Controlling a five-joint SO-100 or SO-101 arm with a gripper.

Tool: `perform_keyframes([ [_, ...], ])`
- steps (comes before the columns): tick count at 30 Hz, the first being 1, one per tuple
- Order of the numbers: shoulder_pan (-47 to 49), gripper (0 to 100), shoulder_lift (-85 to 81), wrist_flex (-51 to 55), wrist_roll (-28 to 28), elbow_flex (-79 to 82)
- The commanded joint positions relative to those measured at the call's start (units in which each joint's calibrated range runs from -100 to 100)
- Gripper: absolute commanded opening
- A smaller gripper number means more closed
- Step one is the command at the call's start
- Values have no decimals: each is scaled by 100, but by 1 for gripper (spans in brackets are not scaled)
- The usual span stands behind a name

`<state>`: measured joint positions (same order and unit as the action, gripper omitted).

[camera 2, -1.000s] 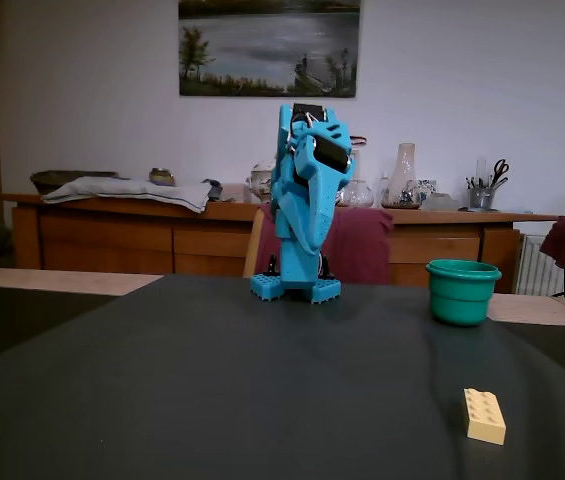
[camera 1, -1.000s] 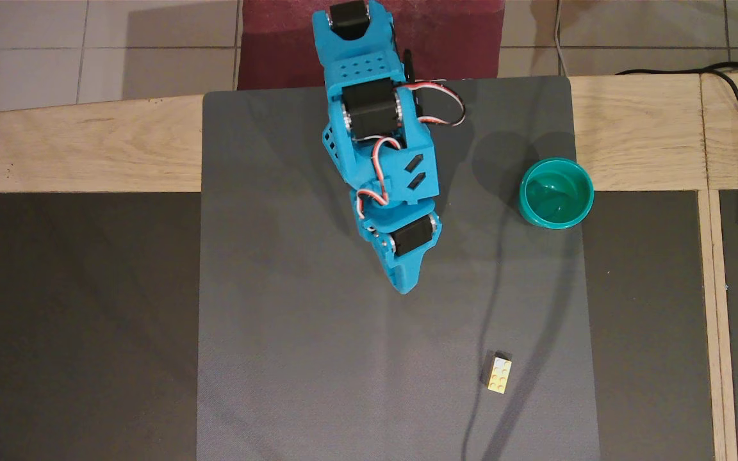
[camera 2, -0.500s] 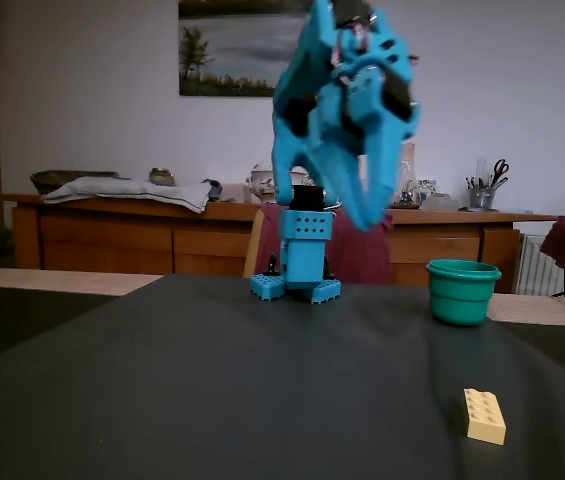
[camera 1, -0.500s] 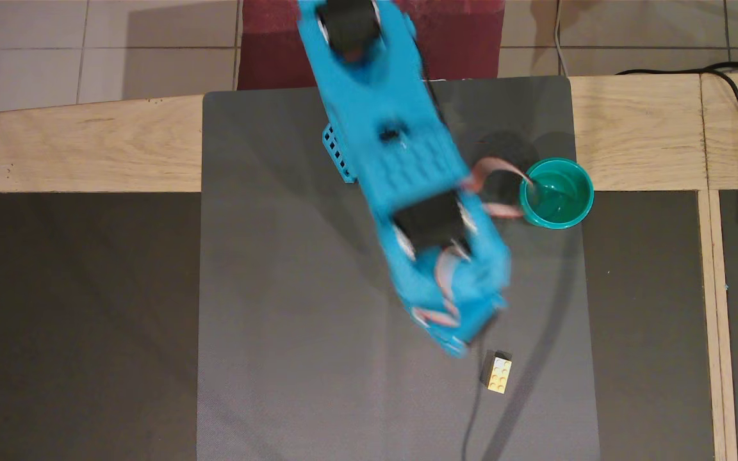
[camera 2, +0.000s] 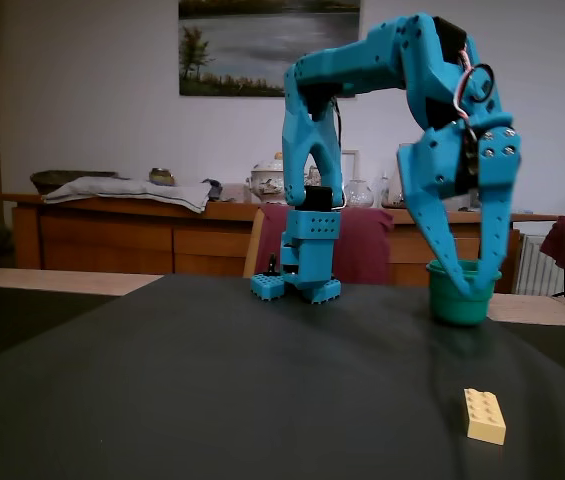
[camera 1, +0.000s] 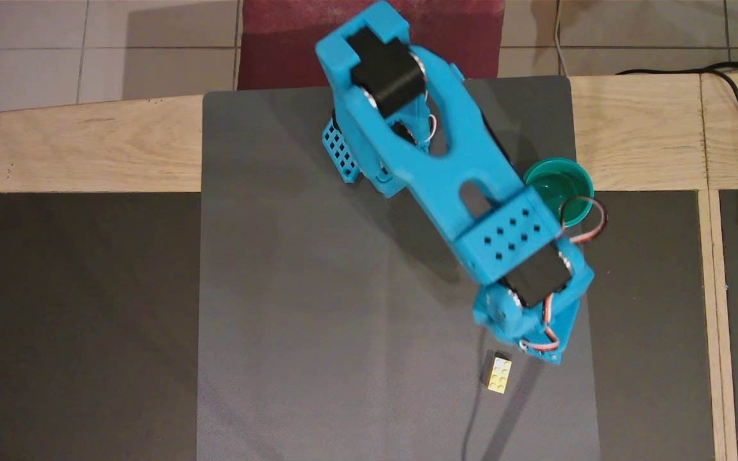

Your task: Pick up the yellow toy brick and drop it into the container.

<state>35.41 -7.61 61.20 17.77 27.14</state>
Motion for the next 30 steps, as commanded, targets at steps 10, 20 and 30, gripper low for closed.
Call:
perform_keyframes([
  [10, -481, 0, 887, -793, 518, -485],
  [20, -481, 4, 1343, -891, 748, -584],
  [30, -543, 17, 1410, -953, 837, -584],
])
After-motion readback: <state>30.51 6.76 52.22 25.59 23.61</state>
